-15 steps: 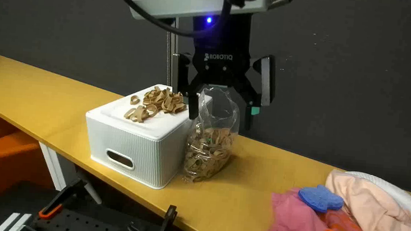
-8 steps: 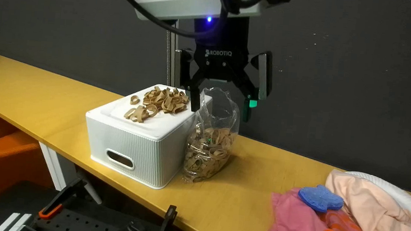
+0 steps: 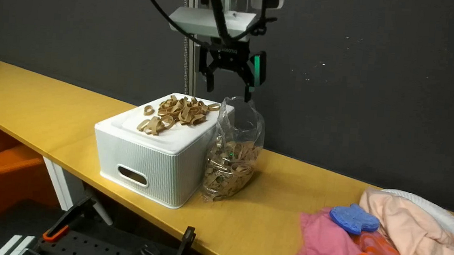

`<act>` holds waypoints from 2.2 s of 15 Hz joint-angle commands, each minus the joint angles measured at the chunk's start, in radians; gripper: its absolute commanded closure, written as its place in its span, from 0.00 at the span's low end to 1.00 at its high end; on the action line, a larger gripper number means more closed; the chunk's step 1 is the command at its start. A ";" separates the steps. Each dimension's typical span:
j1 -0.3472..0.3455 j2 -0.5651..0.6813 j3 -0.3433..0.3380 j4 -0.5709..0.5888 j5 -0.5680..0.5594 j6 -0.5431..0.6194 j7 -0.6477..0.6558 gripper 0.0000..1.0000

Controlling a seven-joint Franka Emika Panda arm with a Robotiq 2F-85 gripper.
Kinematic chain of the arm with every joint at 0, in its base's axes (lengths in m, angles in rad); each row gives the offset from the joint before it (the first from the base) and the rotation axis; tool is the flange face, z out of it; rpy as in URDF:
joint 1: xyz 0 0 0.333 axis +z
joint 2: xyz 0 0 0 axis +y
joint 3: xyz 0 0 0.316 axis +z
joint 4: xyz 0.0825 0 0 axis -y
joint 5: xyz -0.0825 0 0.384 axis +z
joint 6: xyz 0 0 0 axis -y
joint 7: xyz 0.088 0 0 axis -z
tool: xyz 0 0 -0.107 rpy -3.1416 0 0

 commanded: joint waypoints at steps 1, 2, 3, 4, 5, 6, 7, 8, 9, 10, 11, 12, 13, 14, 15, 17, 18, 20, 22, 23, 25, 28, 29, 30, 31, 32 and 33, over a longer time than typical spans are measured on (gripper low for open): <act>0.027 0.195 0.051 0.184 0.080 -0.019 0.032 0.00; 0.032 0.235 0.066 0.223 0.086 -0.024 0.044 0.00; 0.035 0.262 0.079 0.260 0.084 -0.036 0.056 0.00; 0.038 0.292 0.090 0.304 0.084 -0.058 0.068 0.00; 0.042 0.323 0.099 0.348 0.079 -0.075 0.086 0.00; 0.046 0.345 0.108 0.383 0.079 -0.090 0.096 0.00; 0.049 0.359 0.114 0.419 0.073 -0.116 0.112 0.00; 0.050 0.367 0.121 0.448 0.075 -0.146 0.118 0.00; 0.051 0.366 0.127 0.473 0.078 -0.181 0.122 0.00; 0.053 0.369 0.131 0.497 0.076 -0.209 0.126 0.00; 0.056 0.369 0.137 0.516 0.076 -0.239 0.127 0.00; 0.058 0.371 0.142 0.536 0.076 -0.269 0.126 0.00; 0.062 0.379 0.144 0.553 0.072 -0.296 0.129 0.00; 0.063 0.390 0.147 0.572 0.075 -0.322 0.125 0.00; 0.065 0.404 0.149 0.587 0.075 -0.349 0.127 0.00; 0.071 0.428 0.151 0.603 0.070 -0.382 0.131 0.00; 0.073 0.446 0.151 0.610 0.069 -0.383 0.130 0.00; 0.074 0.487 0.156 0.626 0.071 -0.360 0.119 0.00; 0.077 0.524 0.161 0.645 0.063 -0.351 0.110 0.00; 0.080 0.542 0.166 0.657 0.065 -0.348 0.106 0.00; 0.090 0.571 0.174 0.681 0.061 -0.357 0.108 0.00; 0.105 0.609 0.179 0.714 0.061 -0.396 0.120 0.00; 0.109 0.621 0.179 0.721 0.060 -0.401 0.125 0.00; 0.112 0.627 0.178 0.723 0.059 -0.408 0.124 0.00; 0.115 0.633 0.178 0.724 0.059 -0.409 0.125 0.00; 0.119 0.637 0.175 0.726 0.051 -0.418 0.128 0.00; 0.123 0.637 0.172 0.723 0.045 -0.419 0.131 0.00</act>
